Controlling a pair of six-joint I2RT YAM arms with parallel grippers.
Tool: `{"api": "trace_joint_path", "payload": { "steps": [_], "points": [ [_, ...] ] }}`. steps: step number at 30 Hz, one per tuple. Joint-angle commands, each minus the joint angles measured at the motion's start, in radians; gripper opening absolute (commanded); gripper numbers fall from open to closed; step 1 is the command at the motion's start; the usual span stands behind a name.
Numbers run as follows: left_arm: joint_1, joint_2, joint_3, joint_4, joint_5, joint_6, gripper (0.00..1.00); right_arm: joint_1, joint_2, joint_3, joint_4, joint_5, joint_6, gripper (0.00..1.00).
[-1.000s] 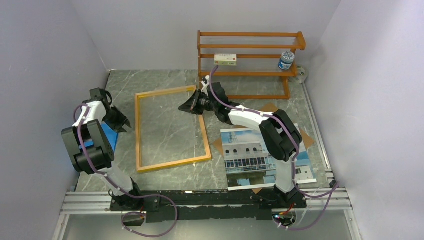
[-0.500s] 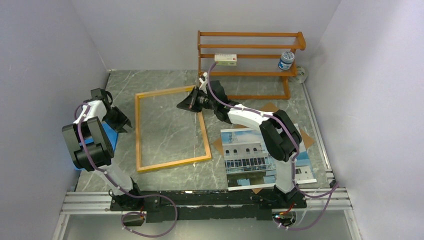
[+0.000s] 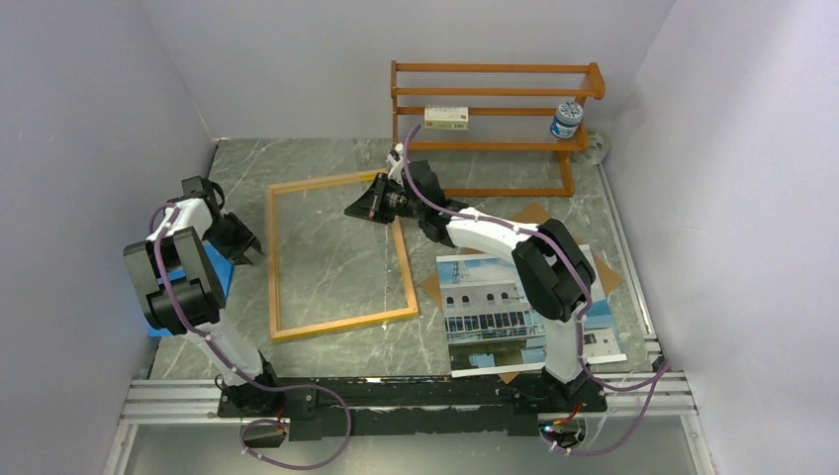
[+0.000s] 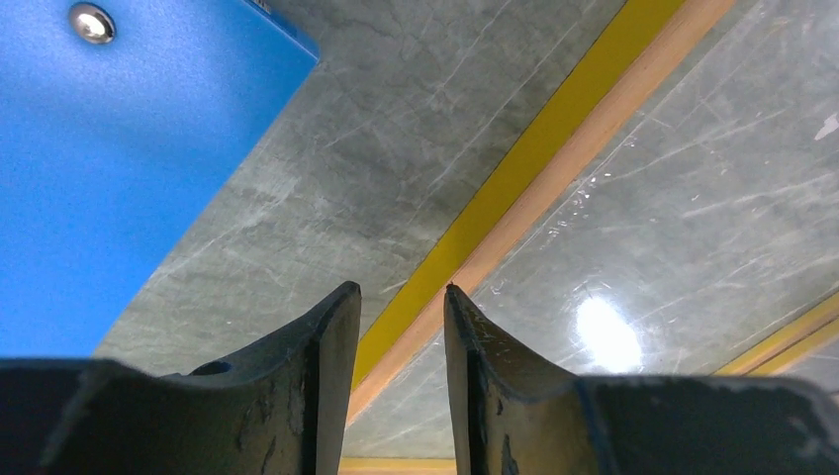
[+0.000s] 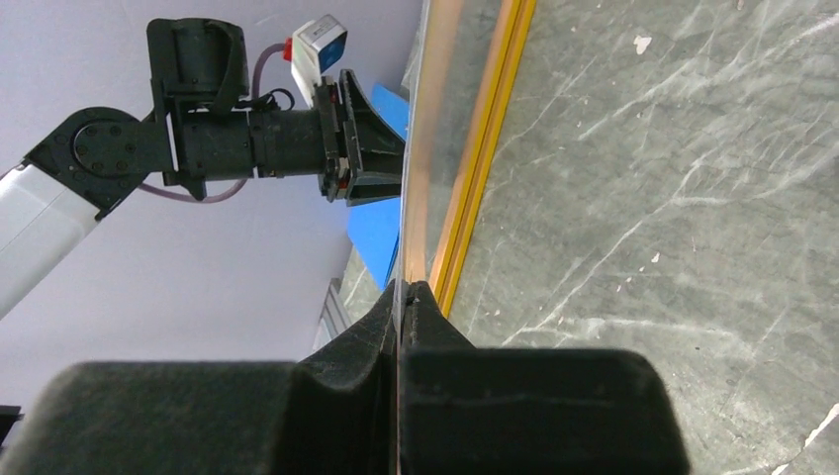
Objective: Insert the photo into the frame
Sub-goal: Place the photo frame item in the photo frame.
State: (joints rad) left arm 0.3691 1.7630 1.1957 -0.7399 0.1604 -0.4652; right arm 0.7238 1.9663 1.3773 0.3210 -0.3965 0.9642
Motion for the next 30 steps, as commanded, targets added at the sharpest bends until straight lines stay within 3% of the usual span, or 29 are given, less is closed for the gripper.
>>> {"api": "trace_joint_path", "payload": {
  "steps": [1,7,30],
  "points": [
    [0.0,0.009,0.036,0.023,0.028,0.008,0.45,0.001,0.01,0.055,0.01,0.053,-0.021,0.0],
    [0.0,0.017,0.027,0.042,0.082,0.005,0.51,0.002,0.016,0.032,-0.012,0.093,-0.051,0.0],
    [0.0,0.108,0.012,0.05,0.165,0.059,0.56,-0.024,0.036,-0.039,-0.052,0.09,-0.118,0.0]
  ]
}}
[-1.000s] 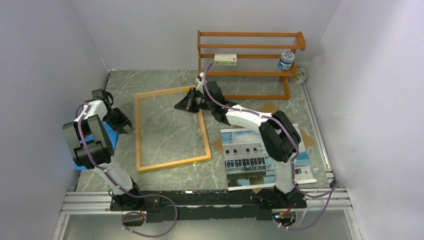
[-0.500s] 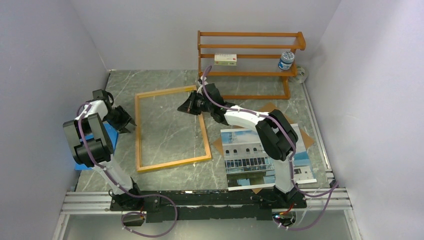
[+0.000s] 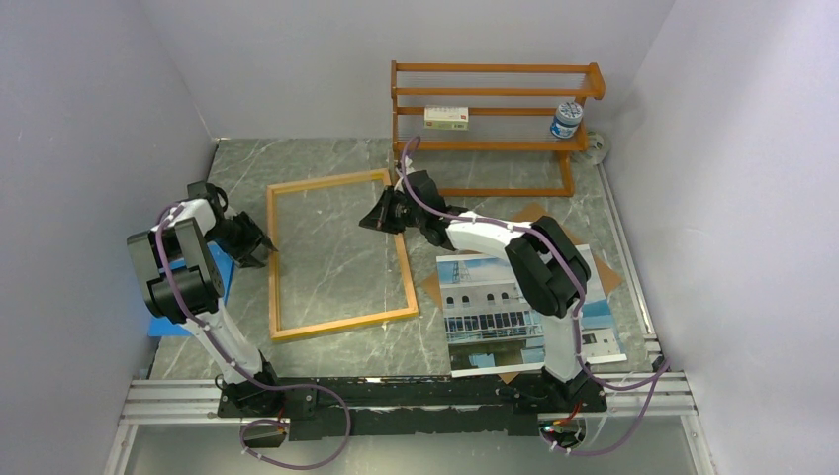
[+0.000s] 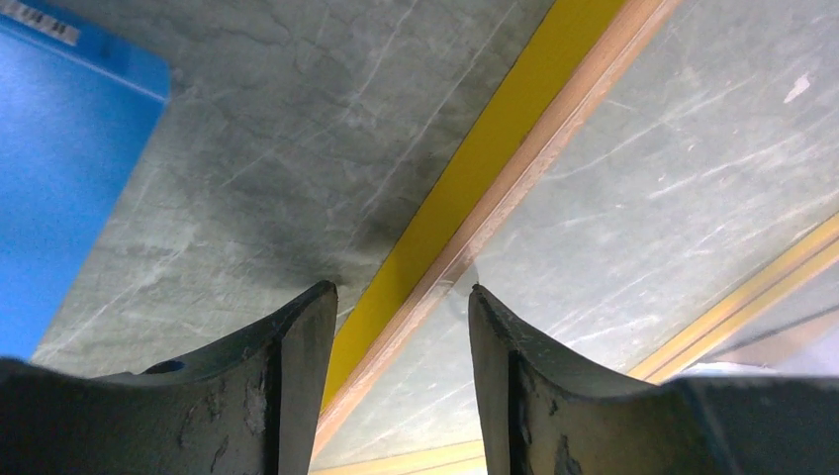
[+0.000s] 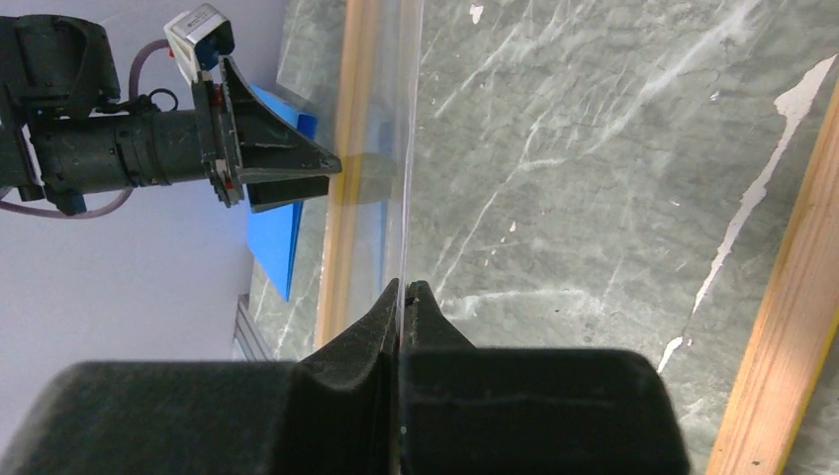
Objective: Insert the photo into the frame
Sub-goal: Place the photo frame item in the photo frame.
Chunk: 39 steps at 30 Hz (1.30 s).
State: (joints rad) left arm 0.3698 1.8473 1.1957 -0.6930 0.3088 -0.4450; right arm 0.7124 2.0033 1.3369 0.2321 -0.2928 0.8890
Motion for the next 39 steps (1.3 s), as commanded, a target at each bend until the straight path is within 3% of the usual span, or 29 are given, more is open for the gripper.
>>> {"api": "trace_joint_path", "payload": {
  "steps": [1,19,39],
  "points": [
    [-0.001,0.027,0.012,0.001,0.02,0.039,0.56,-0.014,0.005,0.004,0.036,-0.021,-0.047,0.0],
    [-0.002,0.067,0.016,-0.004,0.057,0.067,0.55,-0.041,0.054,0.022,0.029,-0.049,-0.099,0.0],
    [-0.014,0.065,0.015,-0.007,0.047,0.069,0.55,-0.061,0.067,-0.004,0.096,-0.134,-0.011,0.0]
  ]
}}
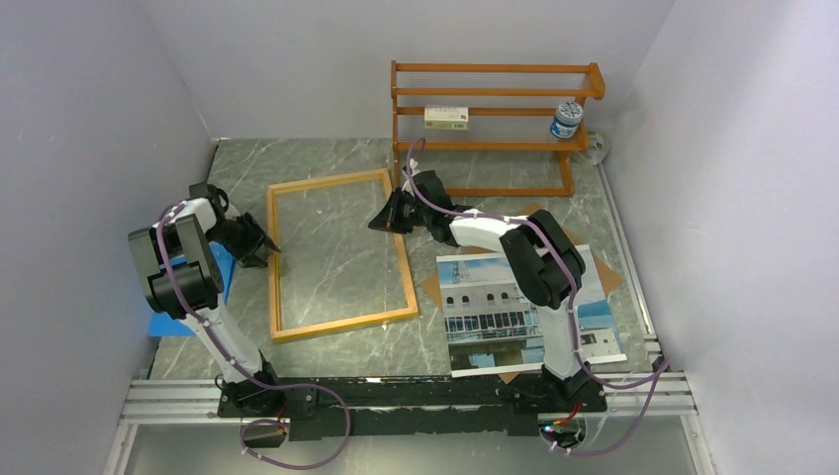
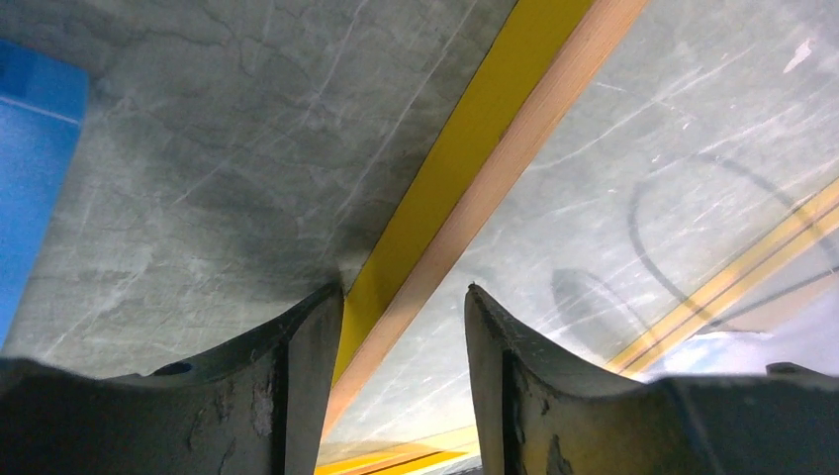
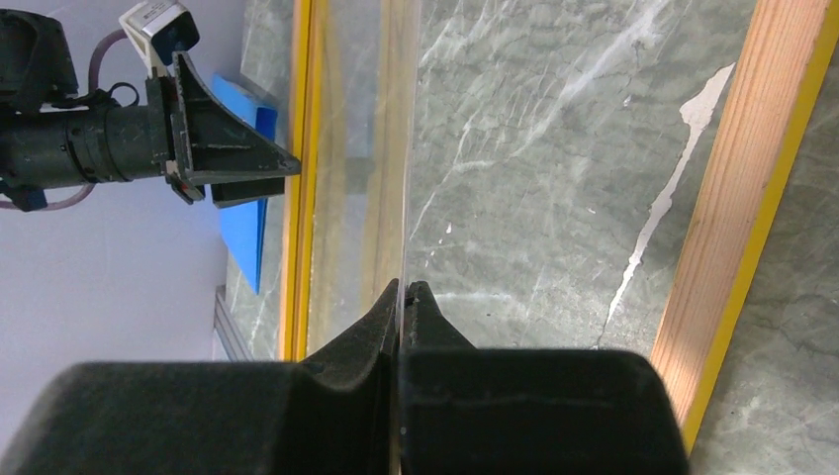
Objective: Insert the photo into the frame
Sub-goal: Place the photo frame item in the photo frame.
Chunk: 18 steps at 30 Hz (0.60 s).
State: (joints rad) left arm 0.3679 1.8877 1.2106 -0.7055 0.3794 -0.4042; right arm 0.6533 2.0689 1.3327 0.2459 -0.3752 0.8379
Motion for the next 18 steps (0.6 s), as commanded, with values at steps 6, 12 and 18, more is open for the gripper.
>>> {"api": "trace_joint_path", "payload": {
  "steps": [6,12,18],
  "points": [
    [-0.012,-0.037,-0.014,0.026,-0.055,0.008,0.55,-0.006,-0.073,0.003,0.123,-0.086,0.132,0.0],
    [-0.011,-0.225,-0.03,0.065,-0.177,-0.072,0.72,-0.006,-0.16,0.007,0.137,-0.091,0.195,0.0],
    [-0.009,-0.317,-0.02,0.06,-0.292,-0.112,0.82,-0.003,-0.203,-0.003,0.18,-0.103,0.269,0.0]
  ]
}}
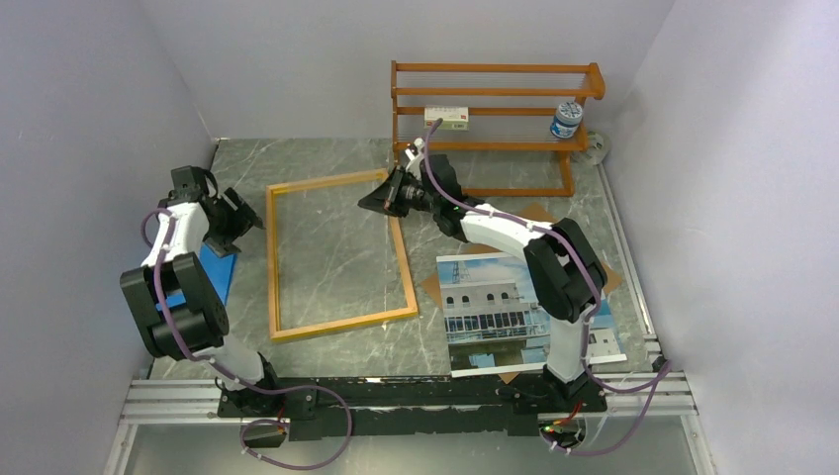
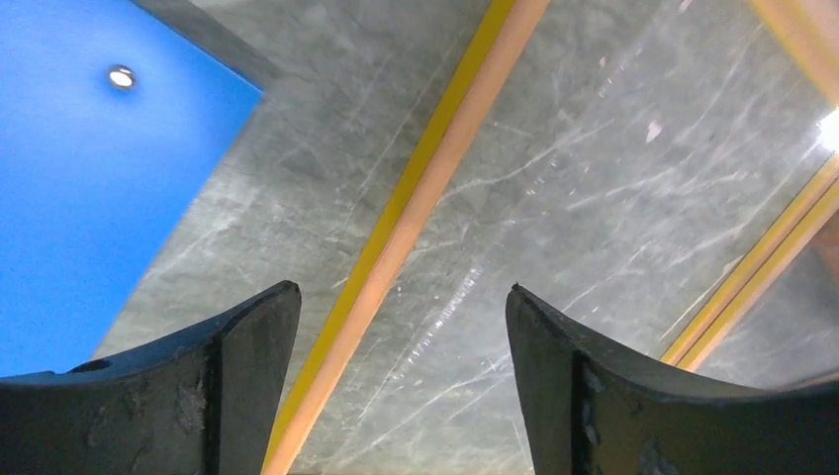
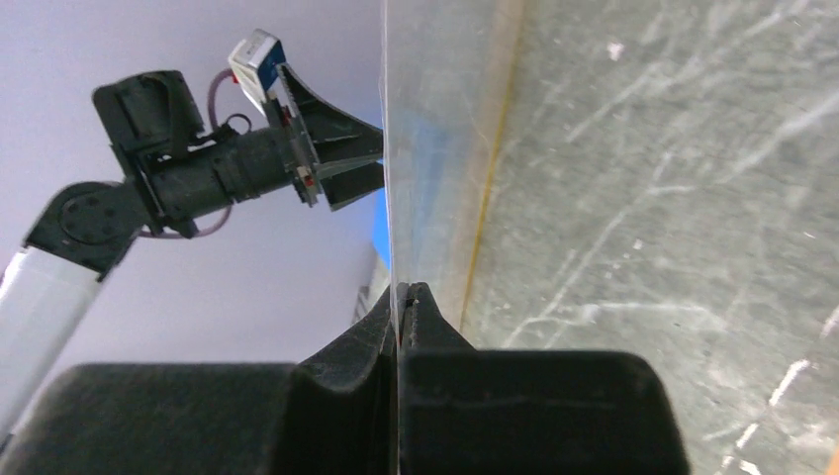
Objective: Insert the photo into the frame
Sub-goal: Place the photo frame item in the photo frame.
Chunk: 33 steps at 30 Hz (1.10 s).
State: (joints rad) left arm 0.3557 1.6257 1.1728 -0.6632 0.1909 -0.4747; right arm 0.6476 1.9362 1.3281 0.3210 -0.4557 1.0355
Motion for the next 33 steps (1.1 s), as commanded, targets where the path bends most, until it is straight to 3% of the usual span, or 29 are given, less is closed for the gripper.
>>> {"api": "trace_joint_path", "payload": {
  "steps": [1,13,20,33],
  "points": [
    [0.004,-0.058,0.018,0.015,-0.108,-0.044,0.83,0.005,-0.071,0.003,0.109,-0.024,0.081,0.0],
    [0.016,-0.035,0.012,-0.007,-0.125,-0.072,0.9,0.034,0.001,0.043,0.111,-0.014,0.103,0.0],
    [0.016,0.061,-0.003,0.05,0.118,0.023,0.87,0.032,0.069,0.052,0.088,-0.001,0.081,0.0],
    [0.015,0.172,-0.023,0.066,0.185,0.059,0.85,0.03,0.068,0.009,0.074,0.058,0.023,0.0]
  ]
}}
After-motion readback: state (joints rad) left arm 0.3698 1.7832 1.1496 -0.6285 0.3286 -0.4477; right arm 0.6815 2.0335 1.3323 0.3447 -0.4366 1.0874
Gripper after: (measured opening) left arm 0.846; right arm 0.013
